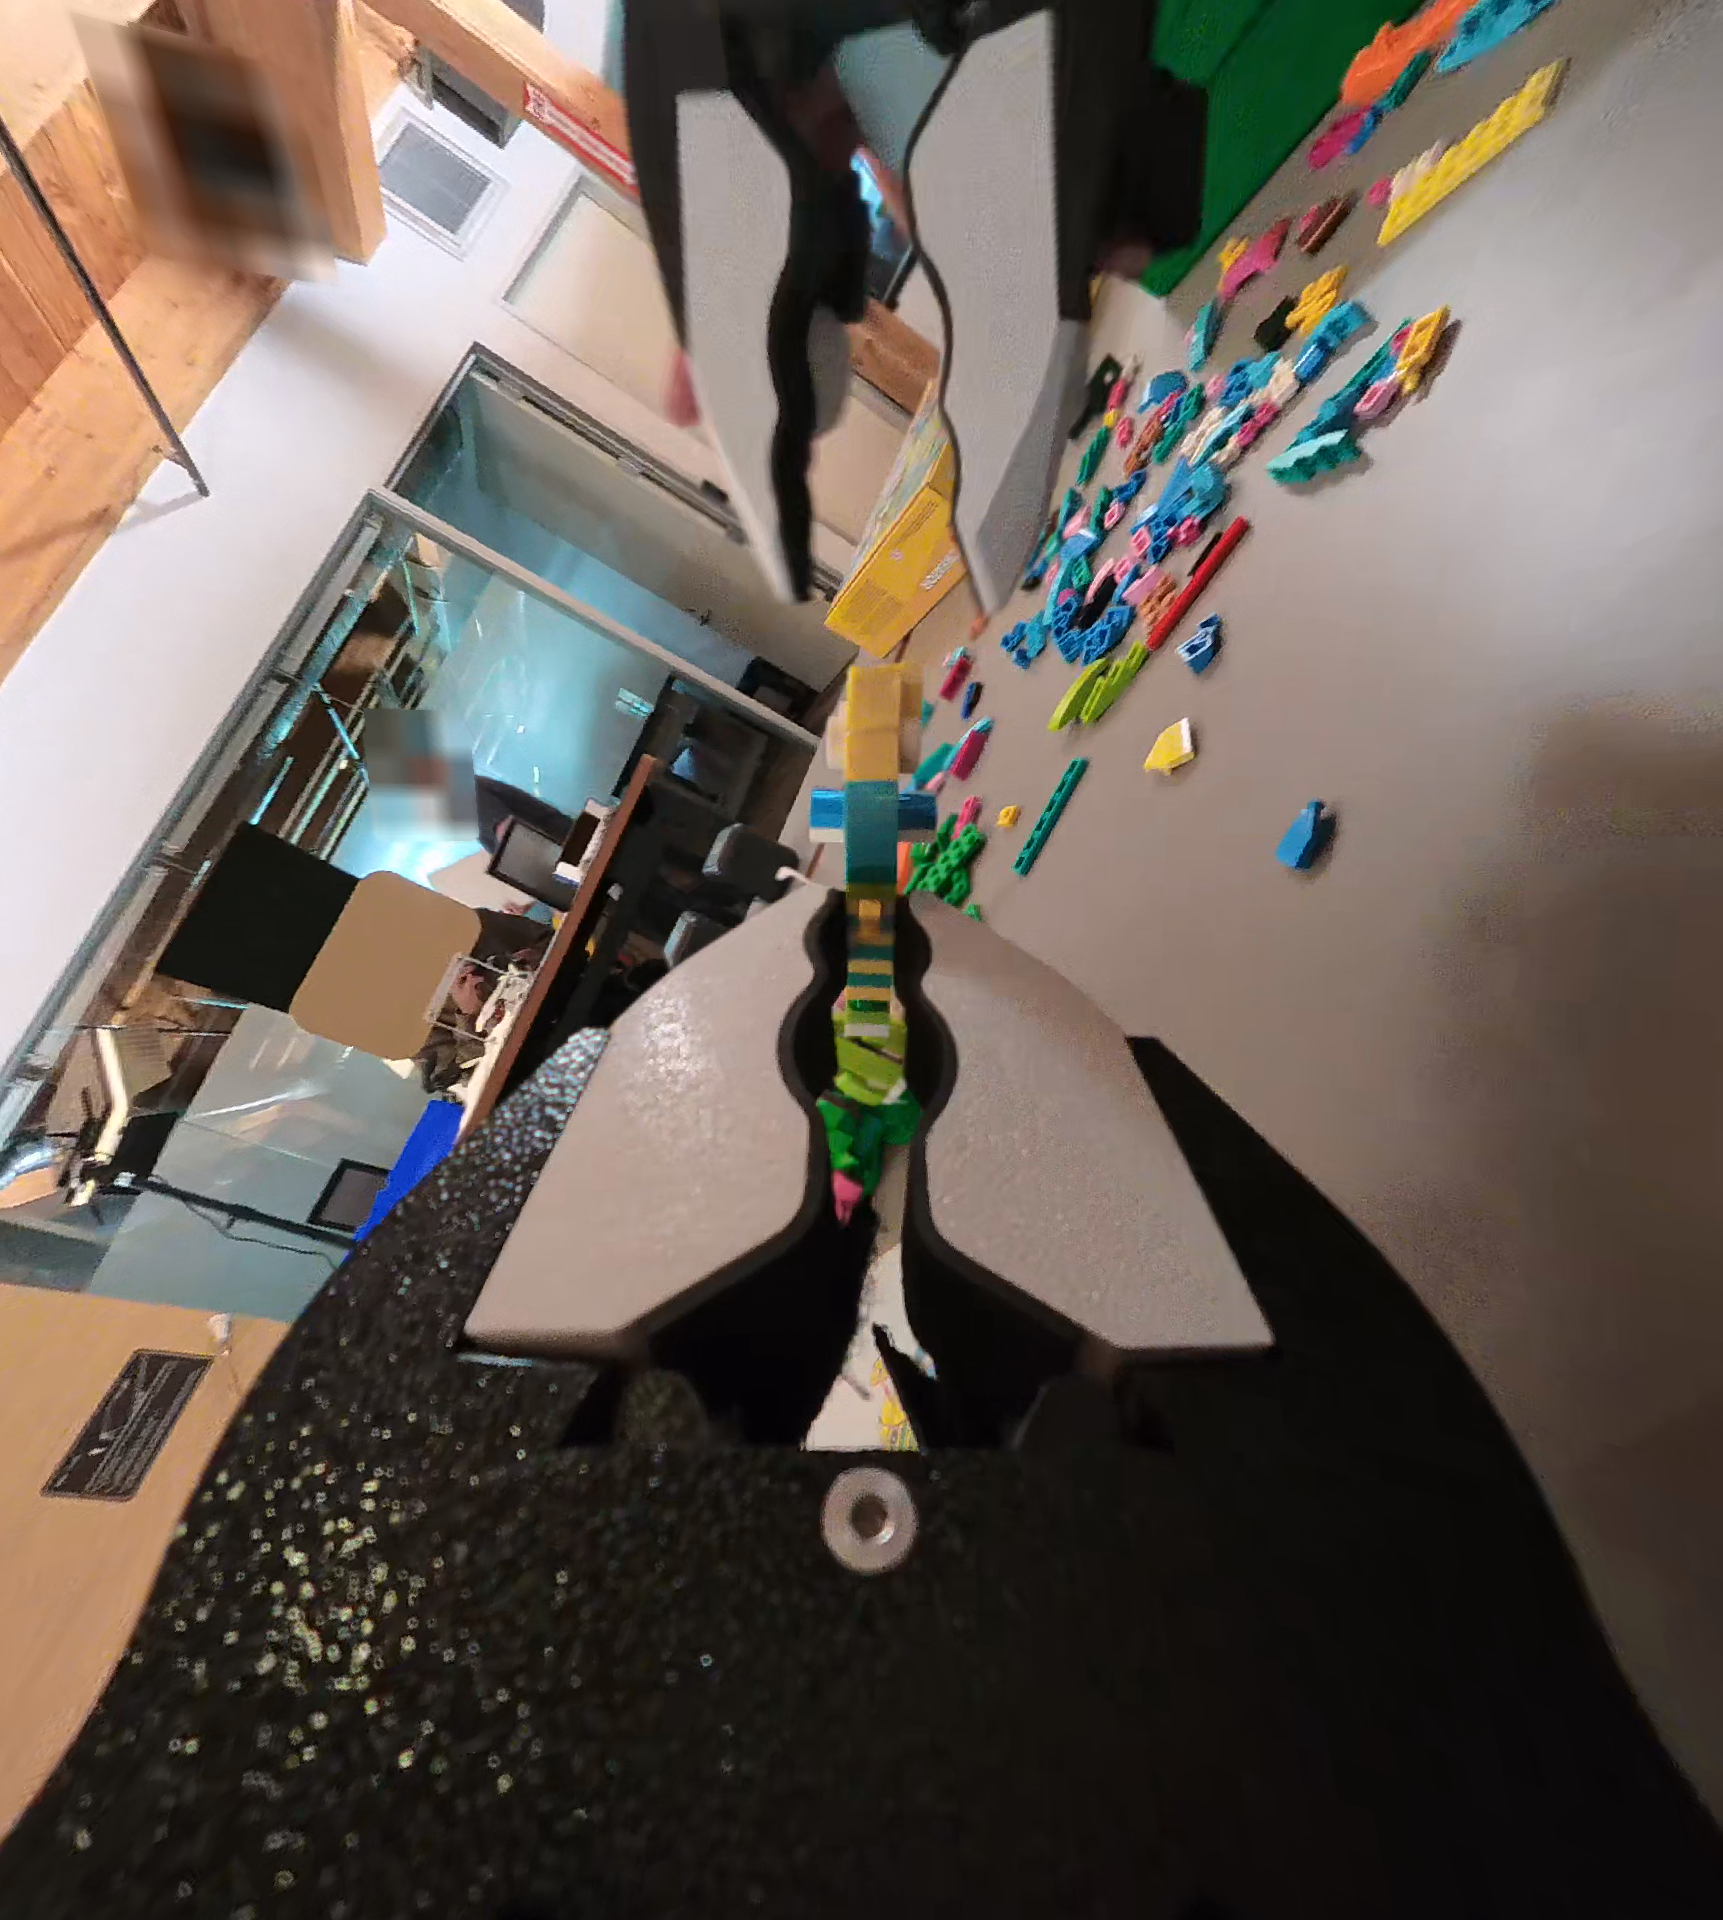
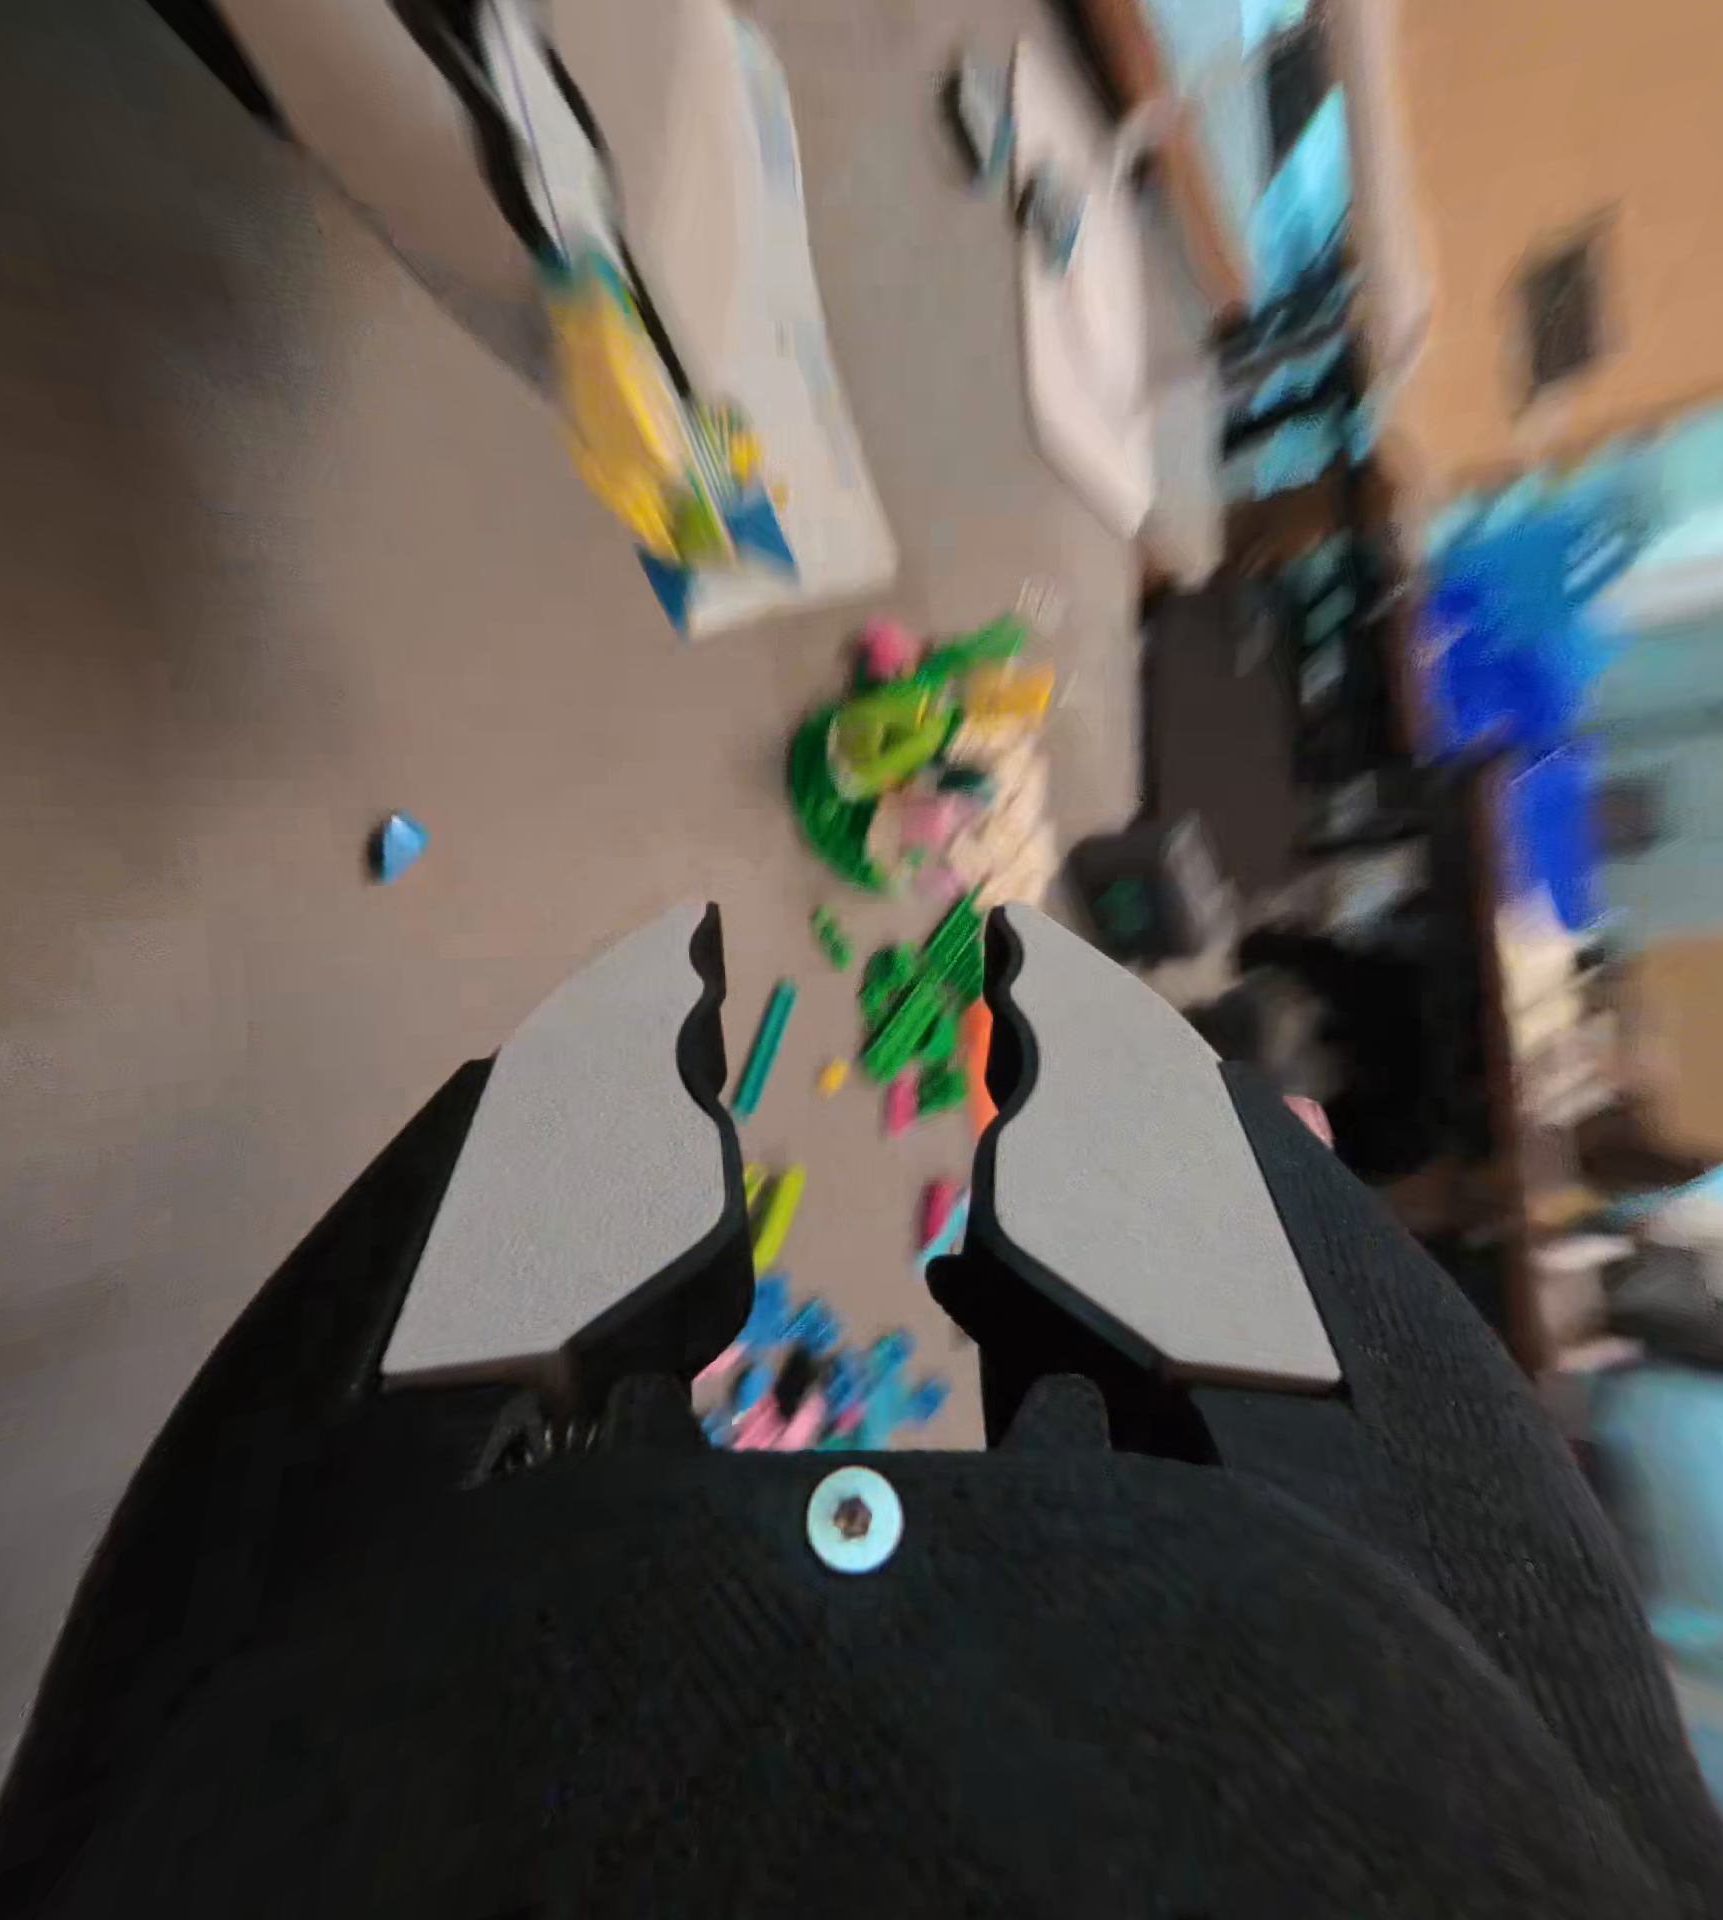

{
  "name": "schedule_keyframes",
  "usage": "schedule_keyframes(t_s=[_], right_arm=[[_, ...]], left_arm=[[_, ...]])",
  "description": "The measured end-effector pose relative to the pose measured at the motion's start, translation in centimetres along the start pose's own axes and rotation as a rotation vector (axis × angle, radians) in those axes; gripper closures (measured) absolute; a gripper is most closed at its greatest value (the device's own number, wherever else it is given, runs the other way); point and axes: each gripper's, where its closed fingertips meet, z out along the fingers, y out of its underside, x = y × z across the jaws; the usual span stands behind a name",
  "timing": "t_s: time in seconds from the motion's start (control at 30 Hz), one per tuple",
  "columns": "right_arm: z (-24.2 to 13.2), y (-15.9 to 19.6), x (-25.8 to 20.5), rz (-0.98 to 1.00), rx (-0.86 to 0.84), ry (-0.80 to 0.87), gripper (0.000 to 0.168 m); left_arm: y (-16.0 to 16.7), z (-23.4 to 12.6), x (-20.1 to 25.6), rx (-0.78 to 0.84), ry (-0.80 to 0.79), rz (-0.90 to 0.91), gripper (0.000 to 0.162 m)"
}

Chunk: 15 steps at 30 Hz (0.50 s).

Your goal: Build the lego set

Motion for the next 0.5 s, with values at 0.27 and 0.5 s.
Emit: schedule_keyframes(t_s=[0.27, 0.5], right_arm=[[2.4, 5.6, -5.2, 0.439, -0.055, -0.512, 0.137], [3.9, 7.1, -6.7, 0.462, -0.13, -0.622, 0.143]], left_arm=[[0.7, -0.1, 0.1, 0.003, -0.072, 0.089, 0.154], [0.9, 0.0, 0.6, 0.004, -0.053, 0.081, 0.154]])
